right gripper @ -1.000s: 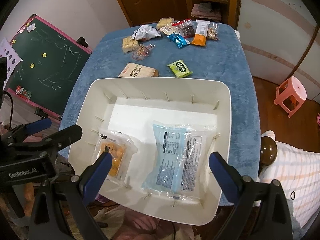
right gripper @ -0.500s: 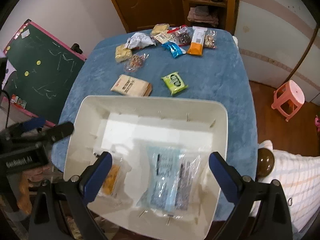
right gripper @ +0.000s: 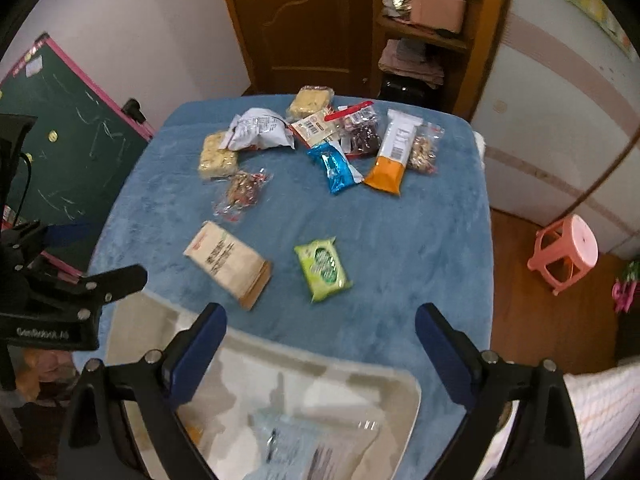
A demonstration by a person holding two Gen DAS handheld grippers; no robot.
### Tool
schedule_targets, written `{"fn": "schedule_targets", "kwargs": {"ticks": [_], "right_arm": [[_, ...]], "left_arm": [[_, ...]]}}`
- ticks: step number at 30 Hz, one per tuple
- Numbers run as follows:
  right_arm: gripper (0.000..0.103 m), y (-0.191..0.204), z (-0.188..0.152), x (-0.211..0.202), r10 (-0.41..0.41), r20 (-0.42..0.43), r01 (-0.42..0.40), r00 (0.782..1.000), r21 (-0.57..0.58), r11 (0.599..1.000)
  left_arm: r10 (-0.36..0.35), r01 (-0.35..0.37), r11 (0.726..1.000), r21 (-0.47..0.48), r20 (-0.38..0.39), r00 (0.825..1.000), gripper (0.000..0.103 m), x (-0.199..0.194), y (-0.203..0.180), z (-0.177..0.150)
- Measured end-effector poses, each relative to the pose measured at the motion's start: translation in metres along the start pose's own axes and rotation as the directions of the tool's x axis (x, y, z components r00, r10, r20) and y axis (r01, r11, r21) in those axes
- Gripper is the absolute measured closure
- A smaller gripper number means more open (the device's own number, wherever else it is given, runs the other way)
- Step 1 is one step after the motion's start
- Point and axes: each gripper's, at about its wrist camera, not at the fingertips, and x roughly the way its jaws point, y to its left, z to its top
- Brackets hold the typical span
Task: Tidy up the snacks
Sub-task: 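Reach the left tool to the brown biscuit bag while the right tool grasps the green packet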
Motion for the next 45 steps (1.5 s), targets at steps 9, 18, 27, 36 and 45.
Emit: {"fn": "schedule_targets", "kwargs": {"ticks": [9,18,27,36,45], "right_arm": [[0.027,-0.003,0.024,0.102,-0.007,-0.191,-0.004,0.982,-0.056,0.998],[0.042,0.001,0.025,0.157,0.018,-0.308,-0.039,0.951,-0.063,0.997],[0.064,-0.015,0.014,0.165,0.042,-0.322,-0.047,0.946,-0.007,0.999],[0.064,-0.037,-0.013,0.154,0.042,-0.311,-0.038,0.950,0.018,0.999],[0.064,-0.045,-0.024,0.123,0.071,-0.247,-0.061,0.966,0.047,0.997]], "left_arm": [[-0.020,0.010,0.998,-0.060,-0.156,0.988,0.001,0.085,0.000,0.026],[-0.010,-0.023,0.991,-0.135,-0.237,0.971,0.001,0.126,0.005,0.032],[-0.019,-0.049,0.976,-0.211,-0.308,0.951,0.001,0.147,0.015,0.030],[-0.077,-0.057,0.923,-0.381,-0.328,0.941,0.001,0.165,0.028,0.029],[-0.144,-0.104,0.802,-0.588,-0.360,0.922,0.001,0.199,0.040,0.023]]}}
